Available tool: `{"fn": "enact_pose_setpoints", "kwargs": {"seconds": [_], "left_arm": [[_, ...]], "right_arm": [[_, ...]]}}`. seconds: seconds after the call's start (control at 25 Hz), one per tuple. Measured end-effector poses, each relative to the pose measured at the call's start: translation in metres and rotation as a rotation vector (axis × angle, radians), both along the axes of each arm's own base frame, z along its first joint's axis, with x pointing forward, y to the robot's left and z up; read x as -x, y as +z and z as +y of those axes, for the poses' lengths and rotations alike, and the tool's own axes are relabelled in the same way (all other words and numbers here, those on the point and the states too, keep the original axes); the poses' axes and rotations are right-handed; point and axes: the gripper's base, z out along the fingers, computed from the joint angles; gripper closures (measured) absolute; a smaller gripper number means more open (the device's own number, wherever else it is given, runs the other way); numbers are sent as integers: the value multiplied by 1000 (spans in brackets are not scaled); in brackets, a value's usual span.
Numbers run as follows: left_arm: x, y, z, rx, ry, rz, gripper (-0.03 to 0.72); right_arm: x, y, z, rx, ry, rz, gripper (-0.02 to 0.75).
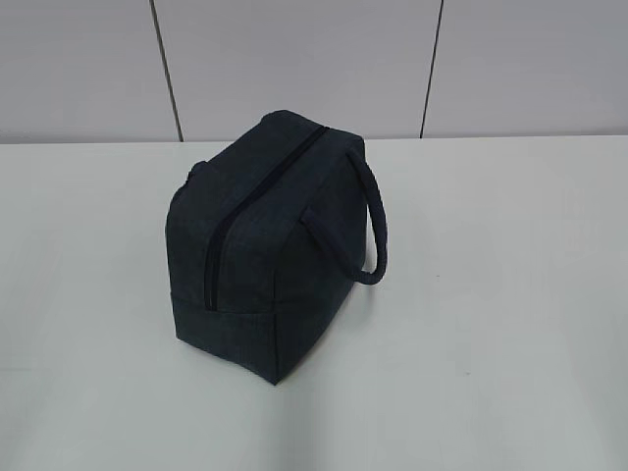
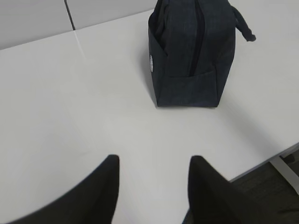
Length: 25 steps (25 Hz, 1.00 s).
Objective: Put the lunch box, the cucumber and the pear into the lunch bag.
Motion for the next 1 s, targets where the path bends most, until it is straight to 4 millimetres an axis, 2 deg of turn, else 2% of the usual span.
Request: {"fn": "enact_pose_setpoints", "kwargs": {"seconds": [0.64, 0.8, 1.0], "left_arm": [[0, 0, 0, 2, -1, 1, 412], [0, 0, -1, 2, 35, 1, 412], [-2, 0, -4, 7, 166, 2, 416]], "right_arm": [[0, 0, 0, 0, -2, 0, 241], [1, 0, 1, 0, -114, 0, 241], [3, 0, 3, 0, -321, 0, 241]]}}
